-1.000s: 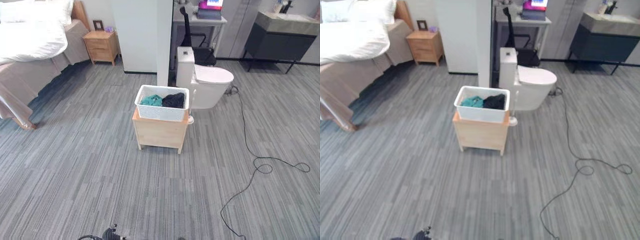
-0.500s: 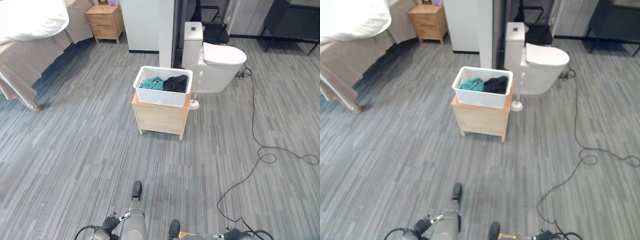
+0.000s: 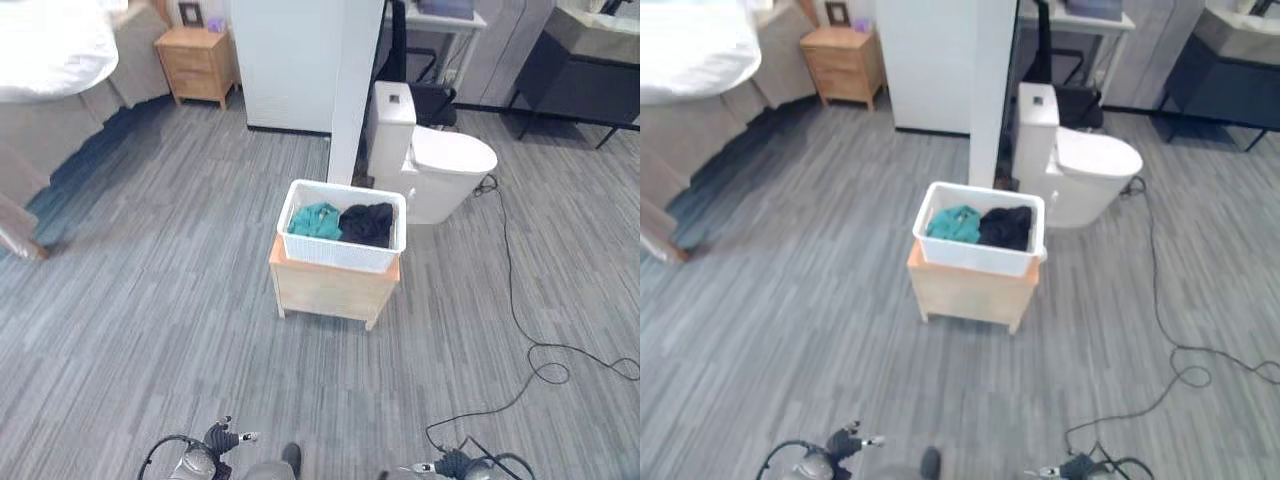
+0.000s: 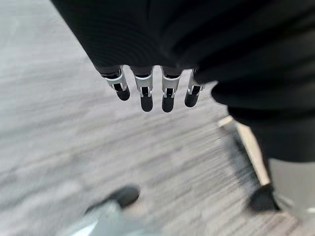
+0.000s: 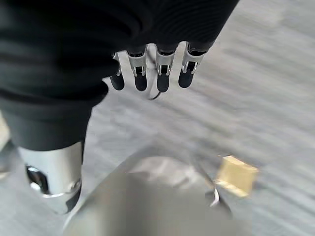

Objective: Grab the laundry basket,head to the washer,open it,put in the laundry and shut it.

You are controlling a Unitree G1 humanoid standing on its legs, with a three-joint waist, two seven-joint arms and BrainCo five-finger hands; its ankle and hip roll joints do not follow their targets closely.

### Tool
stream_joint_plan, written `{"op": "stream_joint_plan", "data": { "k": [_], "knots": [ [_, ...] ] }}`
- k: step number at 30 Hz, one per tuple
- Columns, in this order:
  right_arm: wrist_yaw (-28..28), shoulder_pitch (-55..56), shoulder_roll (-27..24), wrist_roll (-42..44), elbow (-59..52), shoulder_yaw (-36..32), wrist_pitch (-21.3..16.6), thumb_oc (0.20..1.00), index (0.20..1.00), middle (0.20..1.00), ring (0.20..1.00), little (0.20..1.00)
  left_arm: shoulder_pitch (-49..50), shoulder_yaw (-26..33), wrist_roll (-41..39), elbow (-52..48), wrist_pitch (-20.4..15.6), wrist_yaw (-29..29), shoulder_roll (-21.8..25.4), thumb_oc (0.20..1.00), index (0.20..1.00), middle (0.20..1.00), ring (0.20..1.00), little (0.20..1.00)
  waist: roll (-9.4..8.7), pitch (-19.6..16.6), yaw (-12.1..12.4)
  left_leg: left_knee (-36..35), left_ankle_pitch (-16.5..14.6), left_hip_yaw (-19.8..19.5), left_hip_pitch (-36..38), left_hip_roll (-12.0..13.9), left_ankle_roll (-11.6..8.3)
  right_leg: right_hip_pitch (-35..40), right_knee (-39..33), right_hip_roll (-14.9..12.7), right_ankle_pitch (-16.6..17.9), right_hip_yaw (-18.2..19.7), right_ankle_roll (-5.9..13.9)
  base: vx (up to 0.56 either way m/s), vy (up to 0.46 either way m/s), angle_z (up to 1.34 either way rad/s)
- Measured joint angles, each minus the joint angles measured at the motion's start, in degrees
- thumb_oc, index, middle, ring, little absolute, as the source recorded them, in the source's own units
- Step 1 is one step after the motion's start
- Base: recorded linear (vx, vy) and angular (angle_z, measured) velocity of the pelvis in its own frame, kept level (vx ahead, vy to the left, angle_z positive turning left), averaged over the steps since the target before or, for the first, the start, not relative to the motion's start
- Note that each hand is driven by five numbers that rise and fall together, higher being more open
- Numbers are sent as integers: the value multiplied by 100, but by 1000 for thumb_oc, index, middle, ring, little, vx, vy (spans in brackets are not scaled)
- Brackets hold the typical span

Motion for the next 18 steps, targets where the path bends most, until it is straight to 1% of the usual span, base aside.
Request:
{"op": "stream_joint_plan", "data": {
  "k": [1,2,3,4,5,6,7,8,9,10,11,12,13,14,15,16,17,18],
  "knots": [
    [-1,8,27,5,-42,-17,-4,1000,1000,1000,1000,1000,2,45,19,-22,-2,16,21,1000,1000,1000,1000,1000,-39,7,-108,10,-34,-19,37,-37,-21,-117,-320,-40,98,18,-16,415,-129,13],
    [0,25,9,-1,-109,-34,-2,1000,1000,1000,1000,1000,-18,81,22,-25,-5,20,23,1000,1000,1000,1000,1000,-47,-11,-173,-20,-169,-46,98,-21,-91,-220,-724,0,242,21,97,355,-79,-6],
    [16,-19,42,-19,-200,-13,13,1000,1000,1000,1000,1000,2,218,39,205,18,20,20,1000,1000,1000,1000,1000,-127,13,-236,-83,-294,2,302,-41,-129,-278,-2087,187,720,202,407,358,-54,-11],
    [14,-2,51,-4,-247,-34,4,1000,1000,1000,1000,1000,3,226,44,243,27,19,23,1000,1000,1000,1000,1000,-185,59,-316,-108,-340,-32,419,-63,-141,-312,-2424,224,912,291,445,368,-53,4],
    [14,30,86,3,-299,-91,6,1000,1000,1000,1000,1000,49,257,63,236,17,19,44,1000,1000,1000,1000,1000,-224,69,-403,-119,-370,-88,490,-104,-128,-423,-2533,235,1107,503,453,343,-50,41],
    [19,95,102,8,-349,-124,4,1000,1000,1000,1000,1000,56,251,81,214,15,18,34,1000,1000,1000,1000,1000,-349,42,-459,-189,-417,-171,619,-142,-140,-549,-2490,227,1263,666,394,509,-104,49],
    [37,191,167,8,-312,-136,18,1000,1000,1000,1000,1000,104,270,85,213,5,13,22,1000,1000,1000,1000,1000,-413,6,-478,-184,-612,-268,731,-149,-153,-660,-2508,328,1384,1072,395,391,-85,45],
    [50,269,209,8,-297,-165,21,1000,1000,1000,1000,1000,168,289,90,216,4,7,18,1000,1000,1000,1000,1000,-480,-37,-496,-180,-744,-351,811,-139,-182,-591,-2483,394,1384,1134,376,417,-107,62],
    [76,435,251,12,-289,-309,20,1000,1000,1000,1000,1000,301,331,91,249,10,-6,3,1000,1000,1000,1000,1000,-580,-120,-563,-121,-948,-533,983,-101,-318,-450,-2372,437,1559,1166,192,245,-78,57],
    [97,538,201,14,-292,-362,14,1000,1000,1000,1000,1000,359,311,95,250,9,-19,-64,1000,1000,1000,1000,1000,-494,-131,-590,-62,-1022,-625,1082,14,-427,-369,-2263,534,1727,1109,142,375,-135,57],
    [118,564,150,14,-289,-361,16,1000,1000,1000,1000,1000,420,311,107,245,4,-39,-124,1000,1000,1000,1000,1000,-373,-173,-589,-12,-1074,-673,1086,162,-492,-321,-2232,657,1775,1073,73,366,-170,33],
    [131,581,64,13,-286,-361,19,1000,1000,1000,1000,1000,444,312,147,248,9,-42,-219,1000,1000,1000,1000,1000,-237,-187,-584,32,-1077,-695,1110,306,-508,-247,-2222,805,1781,1050,-31,359,-201,40],
    [165,591,-18,12,-263,-446,21,1000,1000,1000,1000,1000,478,347,220,327,6,-53,-302,1000,1000,1000,1000,1000,-126,-200,-607,326,-1009,-856,1003,512,-611,-98,-2179,937,1665,969,-186,351,-241,41],
    [168,601,-14,13,-220,-516,22,1000,1000,1000,1000,1000,471,408,219,404,2,-52,-302,1000,1000,1000,1000,1000,-162,-194,-626,614,-951,-977,908,533,-711,12,-2189,964,1616,929,-233,271,-220,35],
    [167,603,-13,12,-159,-502,25,1000,1000,1000,1000,1000,483,447,217,421,4,-48,-271,1000,1000,1000,1000,1000,-227,-201,-616,923,-887,-1019,837,513,-821,128,-2230,994,1604,882,-345,238,-228,23],
    [167,613,-20,12,-123,-512,24,1000,1000,1000,1000,1000,499,530,203,473,6,-51,-257,1000,1000,1000,1000,1000,-250,-202,-590,1293,-825,-1111,695,576,-931,266,-2300,1030,1492,800,-335,168,-219,27],
    [171,700,-12,11,-71,-501,29,1000,1000,1000,1000,1000,471,676,182,582,9,-47,-231,1000,1000,1000,1000,1000,-371,-184,-575,2308,-645,-1209,253,572,-1224,529,-2531,1138,1430,690,-396,157,-221,28],
    [174,718,-9,12,-58,-484,30,1000,1000,1000,1000,1000,418,809,130,577,7,-44,-208,1000,1000,1000,1000,1000,-441,-142,-537,3068,-475,-1322,-105,532,-1469,666,-2622,1183,1432,677,-554,143,-208,2]
  ]
}}
